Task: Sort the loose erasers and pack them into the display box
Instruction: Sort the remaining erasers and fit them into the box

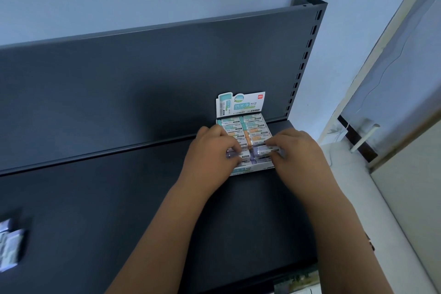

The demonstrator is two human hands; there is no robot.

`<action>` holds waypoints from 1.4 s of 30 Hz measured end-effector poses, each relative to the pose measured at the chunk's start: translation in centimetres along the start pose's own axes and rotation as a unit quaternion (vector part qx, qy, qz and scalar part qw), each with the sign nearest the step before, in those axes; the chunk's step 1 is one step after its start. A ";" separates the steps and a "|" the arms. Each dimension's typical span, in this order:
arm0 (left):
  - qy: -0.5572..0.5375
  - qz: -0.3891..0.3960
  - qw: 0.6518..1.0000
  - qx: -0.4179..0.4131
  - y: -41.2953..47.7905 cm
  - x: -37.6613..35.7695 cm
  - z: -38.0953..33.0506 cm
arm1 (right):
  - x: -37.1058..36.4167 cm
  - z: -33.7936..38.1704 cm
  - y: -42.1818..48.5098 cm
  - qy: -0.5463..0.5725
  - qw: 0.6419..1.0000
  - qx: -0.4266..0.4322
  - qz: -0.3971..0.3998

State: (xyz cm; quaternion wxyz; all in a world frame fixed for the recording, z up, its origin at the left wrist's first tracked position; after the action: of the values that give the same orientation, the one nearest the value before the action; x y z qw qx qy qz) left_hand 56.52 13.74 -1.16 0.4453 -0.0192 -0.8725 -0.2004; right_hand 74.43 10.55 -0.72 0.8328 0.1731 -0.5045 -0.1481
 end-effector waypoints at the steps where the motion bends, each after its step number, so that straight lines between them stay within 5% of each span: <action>1: -0.010 0.001 1.000 -0.003 0.0 -0.2 0.0 | 0.0 0.1 0.0 0.001 1.000 0.001 -0.003; 42: 0.153 0.002 0.984 -0.088 -4.6 -0.4 -1.6 | -0.5 1.4 -3.0 -0.037 0.999 -0.020 -0.021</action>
State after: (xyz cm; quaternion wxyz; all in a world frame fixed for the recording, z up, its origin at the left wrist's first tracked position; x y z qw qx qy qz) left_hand 57.02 8.97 -2.14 0.5706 -0.0290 -0.7729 -0.2761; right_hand 72.71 7.90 -1.82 0.8136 0.1611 -0.5281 -0.1821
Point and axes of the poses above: each hand's wrist, its own y-axis towards the middle knuckle, its own x-axis out of the back of the hand, z = x × y, the point moved 7 cm from there along y, towards the middle knuckle, and after that the axes turned 8 degrees about -z, right-handed, at the moved point
